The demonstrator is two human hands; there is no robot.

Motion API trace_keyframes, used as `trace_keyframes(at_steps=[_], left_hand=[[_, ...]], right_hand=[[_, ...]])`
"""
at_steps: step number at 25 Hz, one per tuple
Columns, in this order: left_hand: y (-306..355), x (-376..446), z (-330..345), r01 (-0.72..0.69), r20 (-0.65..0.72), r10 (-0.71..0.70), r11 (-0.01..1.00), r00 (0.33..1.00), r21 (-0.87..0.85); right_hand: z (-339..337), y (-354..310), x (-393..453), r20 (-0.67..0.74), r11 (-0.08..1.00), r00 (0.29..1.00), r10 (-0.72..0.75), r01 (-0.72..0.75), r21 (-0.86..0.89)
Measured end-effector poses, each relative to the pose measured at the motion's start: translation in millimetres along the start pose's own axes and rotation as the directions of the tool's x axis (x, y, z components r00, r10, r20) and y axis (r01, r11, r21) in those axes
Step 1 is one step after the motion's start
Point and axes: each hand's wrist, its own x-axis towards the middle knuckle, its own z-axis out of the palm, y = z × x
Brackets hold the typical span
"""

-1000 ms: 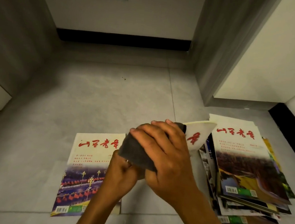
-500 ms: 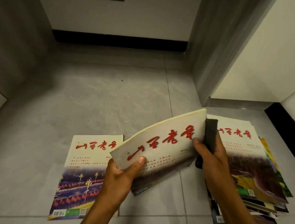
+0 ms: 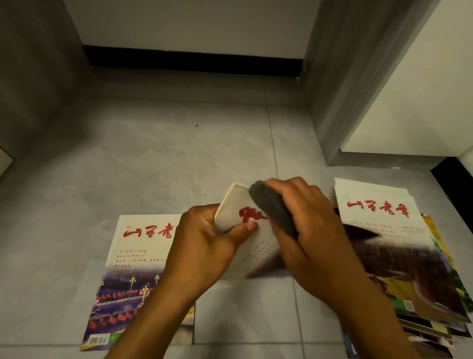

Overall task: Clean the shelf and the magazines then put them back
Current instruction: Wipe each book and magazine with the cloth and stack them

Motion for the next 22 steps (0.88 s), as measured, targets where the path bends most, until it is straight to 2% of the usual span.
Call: trace_keyframes(at_steps=[2, 5, 8, 10, 12, 13, 15, 16, 17, 19, 22], left_hand=[[-6.1, 0.9, 5.5, -0.040, -0.055, 0.037, 0.997, 0.998, -0.064], [-22.9, -0.5, -11.0, 0.008, -0.054, -0.015, 0.992, 0.998, -0.128], [-31.8, 0.1, -26.3, 0.041, -0.024, -0.045, 0.988, 0.999, -0.150], [-42.1, 0.5, -28.6, 0.091, -0.020, -0.096, 0.983, 0.995, -0.159], [-54.1, -1.1, -25.5, 0.143, -0.031, -0.151, 0.972, 0.988, -0.188], [-58.5, -2.6, -22.2, 0.173, -0.055, -0.190, 0.957, 0.980, -0.232], [-66.7, -3.8, -18.7, 0.217, -0.099, -0.269, 0.905, 0.958, -0.366], [-69.6, -3.4, -19.5, 0.230, -0.092, -0.293, 0.878, 0.952, -0.420], [-70.1, -2.8, -20.7, 0.249, -0.063, -0.306, 0.862, 0.950, -0.442], [-72.2, -2.6, -29.7, 0.272, 0.015, -0.292, 0.871, 0.956, -0.408], [-66.7, -0.9, -55.4, 0.138, 0.098, -0.111, 0.934, 0.989, -0.330]], right_hand=[[7.3, 4.0, 10.0, 0.054, 1.000, 0.998, -0.014, 0.014, -0.012], [3.7, 35.3, -0.8, 0.096, 1.000, 0.995, -0.012, 0.015, -0.027], [-3.8, 77.6, -27.0, 0.046, 0.994, 0.995, 0.090, -0.088, -0.061], [-1.4, 100.0, -42.7, -0.078, 0.971, 0.969, 0.236, -0.238, -0.026], [6.3, 107.2, -51.5, -0.240, 0.875, 0.844, 0.479, -0.438, 0.206], [11.9, 105.7, -53.8, -0.252, 0.806, 0.781, 0.571, -0.474, 0.355], [21.8, 98.1, -55.4, -0.114, 0.617, 0.726, 0.678, -0.479, 0.624], [24.2, 97.8, -55.1, -0.050, 0.547, 0.718, 0.695, -0.482, 0.684], [24.3, 99.8, -55.5, -0.026, 0.525, 0.710, 0.704, -0.495, 0.693], [18.4, 98.0, -54.3, -0.031, 0.562, 0.716, 0.698, -0.520, 0.644], [0.6, 85.5, -50.1, 0.004, 0.615, 0.798, 0.603, -0.468, 0.635]])
